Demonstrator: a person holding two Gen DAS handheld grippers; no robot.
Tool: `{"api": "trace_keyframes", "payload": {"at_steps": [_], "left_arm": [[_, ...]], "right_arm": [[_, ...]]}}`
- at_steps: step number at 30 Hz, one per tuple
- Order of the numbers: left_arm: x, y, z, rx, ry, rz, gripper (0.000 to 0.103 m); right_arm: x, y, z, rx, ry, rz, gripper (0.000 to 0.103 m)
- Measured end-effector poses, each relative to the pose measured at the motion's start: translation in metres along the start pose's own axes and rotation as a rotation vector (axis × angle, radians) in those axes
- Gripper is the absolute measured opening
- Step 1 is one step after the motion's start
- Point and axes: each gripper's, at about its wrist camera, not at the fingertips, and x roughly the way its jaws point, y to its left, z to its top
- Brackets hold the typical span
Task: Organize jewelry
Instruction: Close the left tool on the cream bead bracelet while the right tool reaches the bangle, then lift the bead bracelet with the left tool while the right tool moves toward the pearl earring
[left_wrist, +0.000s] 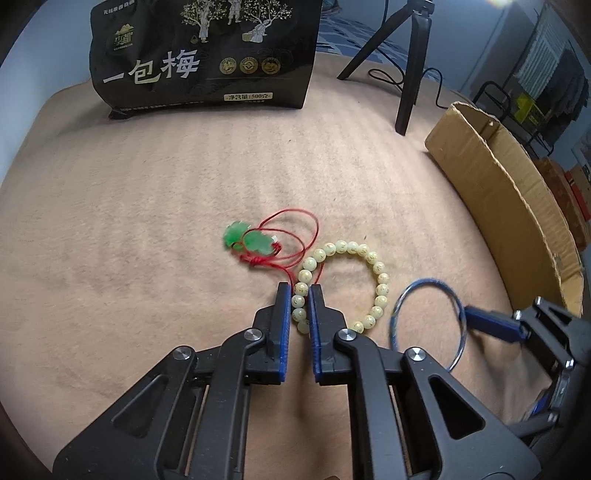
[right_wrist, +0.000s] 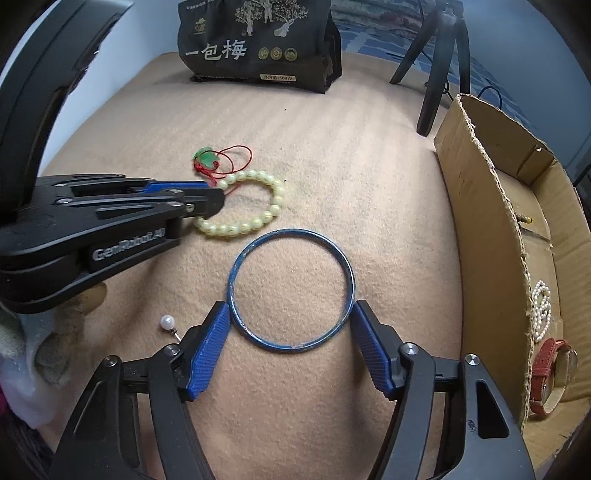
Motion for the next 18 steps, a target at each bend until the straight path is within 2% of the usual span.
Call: {"api": "trace_keyframes", "payload": {"at_steps": [12,18], "left_arm": [[-0.022,0.017,-0.033,0.112,0.006,0.060,0.008],[-0.036,0.019,-0.035,0.097,-0.020,0.052,0.006]], "right_arm": [[-0.007,0.007,-0.017,-0.026,0.018,0.012,0.066],[-0.012,0.009,-0.020,-0.019,0.000,0.008,0.066]]}}
